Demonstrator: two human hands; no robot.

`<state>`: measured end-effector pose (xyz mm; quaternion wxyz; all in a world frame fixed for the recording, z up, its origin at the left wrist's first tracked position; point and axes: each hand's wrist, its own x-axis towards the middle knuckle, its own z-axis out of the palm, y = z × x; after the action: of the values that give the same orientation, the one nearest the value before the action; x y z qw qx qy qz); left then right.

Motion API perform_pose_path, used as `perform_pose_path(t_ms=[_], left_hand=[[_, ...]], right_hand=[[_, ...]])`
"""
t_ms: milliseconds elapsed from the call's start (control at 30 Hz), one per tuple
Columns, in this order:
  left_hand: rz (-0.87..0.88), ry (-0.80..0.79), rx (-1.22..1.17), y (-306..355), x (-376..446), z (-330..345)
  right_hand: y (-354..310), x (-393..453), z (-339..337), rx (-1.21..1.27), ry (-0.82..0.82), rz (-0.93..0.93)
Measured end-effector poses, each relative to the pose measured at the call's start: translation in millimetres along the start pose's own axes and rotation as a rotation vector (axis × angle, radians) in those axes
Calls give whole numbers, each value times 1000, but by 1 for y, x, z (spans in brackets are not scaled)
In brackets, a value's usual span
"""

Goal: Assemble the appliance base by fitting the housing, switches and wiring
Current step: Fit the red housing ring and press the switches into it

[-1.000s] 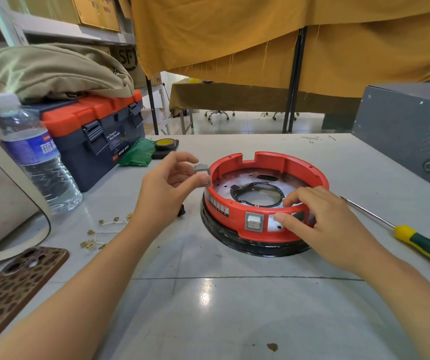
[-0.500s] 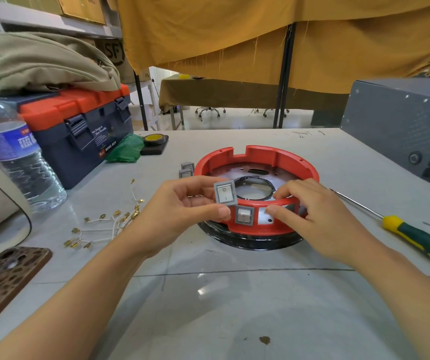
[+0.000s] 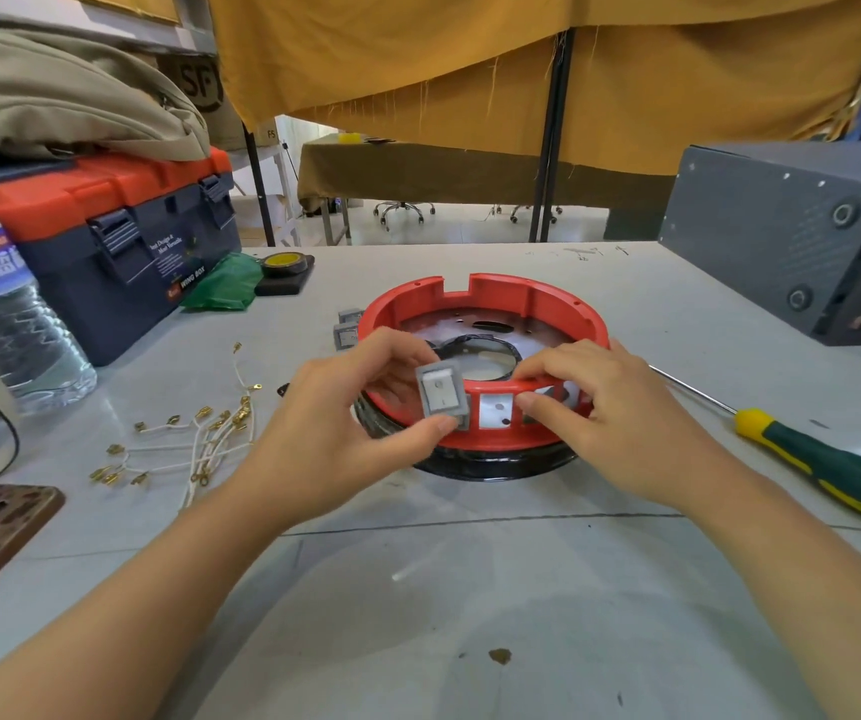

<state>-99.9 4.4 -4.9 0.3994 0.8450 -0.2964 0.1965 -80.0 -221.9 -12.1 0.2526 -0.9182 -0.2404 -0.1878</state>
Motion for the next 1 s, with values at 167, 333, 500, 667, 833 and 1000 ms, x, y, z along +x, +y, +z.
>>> perform_pose_path(t_ms=[167,333,500,667,833,1000], left_hand=[[178,-69,261,-1,-1,13],[219,-47,388,-4,-3,30],[203,19,417,-2,-3,37],[155,52,432,-2,-3,37],[162,42,437,0,-3,42],[178,76,444,-2,-3,42]], right_hand=[[-3,0,0,-32,23,-22],[-7,1,-5,58,-2,-40],[-5,0,-8,124,-59,3],[-5,0,-10,173,-108,6],[-8,0,-11,186,-127,4],[-9,1,-12,192,-132,15]])
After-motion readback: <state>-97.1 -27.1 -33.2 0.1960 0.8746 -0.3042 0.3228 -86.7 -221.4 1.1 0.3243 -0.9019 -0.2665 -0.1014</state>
